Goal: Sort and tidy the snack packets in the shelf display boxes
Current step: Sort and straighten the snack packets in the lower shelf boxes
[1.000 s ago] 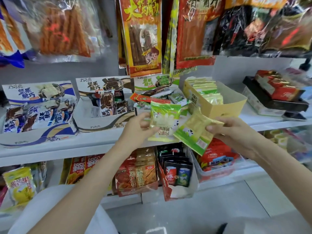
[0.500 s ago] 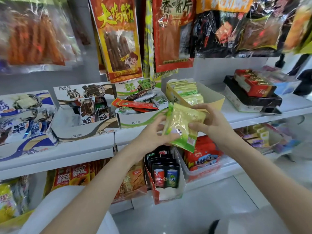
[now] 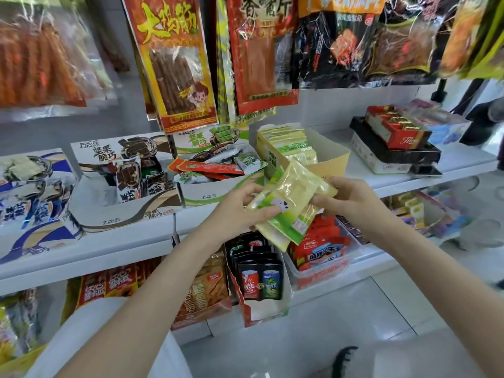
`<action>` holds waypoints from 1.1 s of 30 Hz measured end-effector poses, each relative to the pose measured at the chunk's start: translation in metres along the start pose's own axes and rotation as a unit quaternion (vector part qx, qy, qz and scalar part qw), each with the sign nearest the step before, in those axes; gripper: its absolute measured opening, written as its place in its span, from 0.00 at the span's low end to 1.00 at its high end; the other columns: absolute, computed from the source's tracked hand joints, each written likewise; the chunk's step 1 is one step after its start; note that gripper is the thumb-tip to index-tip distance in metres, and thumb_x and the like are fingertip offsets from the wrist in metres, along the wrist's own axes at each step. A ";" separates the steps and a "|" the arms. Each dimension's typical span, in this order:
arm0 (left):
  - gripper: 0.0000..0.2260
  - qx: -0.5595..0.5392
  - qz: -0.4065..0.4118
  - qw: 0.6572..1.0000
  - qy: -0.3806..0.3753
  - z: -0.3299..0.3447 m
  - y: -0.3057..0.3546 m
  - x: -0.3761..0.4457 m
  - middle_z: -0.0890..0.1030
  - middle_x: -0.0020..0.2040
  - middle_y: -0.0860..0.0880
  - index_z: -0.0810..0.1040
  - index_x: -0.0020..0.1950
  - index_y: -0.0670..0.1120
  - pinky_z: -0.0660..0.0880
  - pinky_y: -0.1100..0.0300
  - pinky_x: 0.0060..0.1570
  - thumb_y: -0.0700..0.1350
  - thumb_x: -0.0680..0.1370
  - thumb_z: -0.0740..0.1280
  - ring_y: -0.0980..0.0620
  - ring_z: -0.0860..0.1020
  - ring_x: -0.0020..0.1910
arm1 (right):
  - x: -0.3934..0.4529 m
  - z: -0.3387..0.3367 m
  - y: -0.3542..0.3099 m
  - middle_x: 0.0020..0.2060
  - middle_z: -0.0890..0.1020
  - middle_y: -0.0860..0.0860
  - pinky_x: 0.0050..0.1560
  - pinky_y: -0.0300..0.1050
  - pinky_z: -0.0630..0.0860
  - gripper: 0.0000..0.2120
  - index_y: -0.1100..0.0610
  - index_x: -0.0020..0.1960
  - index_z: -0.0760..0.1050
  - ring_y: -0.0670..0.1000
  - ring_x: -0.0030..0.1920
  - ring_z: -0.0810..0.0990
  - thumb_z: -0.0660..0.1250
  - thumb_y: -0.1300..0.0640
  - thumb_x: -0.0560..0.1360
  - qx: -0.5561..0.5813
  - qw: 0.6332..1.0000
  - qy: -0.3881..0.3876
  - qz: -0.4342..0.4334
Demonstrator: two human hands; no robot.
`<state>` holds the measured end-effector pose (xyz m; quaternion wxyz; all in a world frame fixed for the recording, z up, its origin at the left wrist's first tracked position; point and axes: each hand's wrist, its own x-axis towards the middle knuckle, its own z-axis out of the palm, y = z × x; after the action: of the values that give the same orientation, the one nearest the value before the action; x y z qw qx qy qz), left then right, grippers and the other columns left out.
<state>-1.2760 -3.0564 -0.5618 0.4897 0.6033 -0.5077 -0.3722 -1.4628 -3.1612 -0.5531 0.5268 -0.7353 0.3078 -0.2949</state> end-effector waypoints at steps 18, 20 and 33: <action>0.19 -0.300 -0.106 0.948 0.018 -0.012 0.012 -0.003 0.83 0.47 0.47 0.77 0.57 0.46 0.78 0.61 0.39 0.56 0.73 0.62 0.51 0.81 0.41 | -0.004 0.030 -0.003 0.58 0.77 0.44 0.64 0.36 0.67 0.14 0.56 0.47 0.82 0.40 0.62 0.72 0.62 0.48 0.73 -0.236 0.930 -0.010 -0.280; 0.19 -0.260 -0.102 0.960 0.028 -0.011 0.013 -0.004 0.82 0.46 0.48 0.74 0.60 0.44 0.78 0.62 0.38 0.52 0.72 0.66 0.53 0.81 0.39 | -0.003 0.028 -0.003 0.56 0.78 0.45 0.65 0.37 0.68 0.15 0.57 0.45 0.82 0.40 0.62 0.73 0.62 0.49 0.73 -0.243 0.930 -0.010 -0.277; 0.18 0.080 -0.054 0.994 -0.053 -0.038 0.027 0.011 0.79 0.49 0.51 0.72 0.63 0.50 0.76 0.65 0.37 0.41 0.74 0.69 0.56 0.77 0.38 | 0.010 0.013 -0.015 0.62 0.66 0.43 0.46 0.22 0.68 0.32 0.48 0.65 0.62 0.46 0.55 0.71 0.75 0.54 0.67 -0.207 0.973 -0.002 -0.098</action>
<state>-1.2443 -3.0591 -0.5258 0.3909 0.6469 -0.5276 -0.3877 -1.4439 -3.1573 -0.5412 0.3321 -0.8556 0.2876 -0.2739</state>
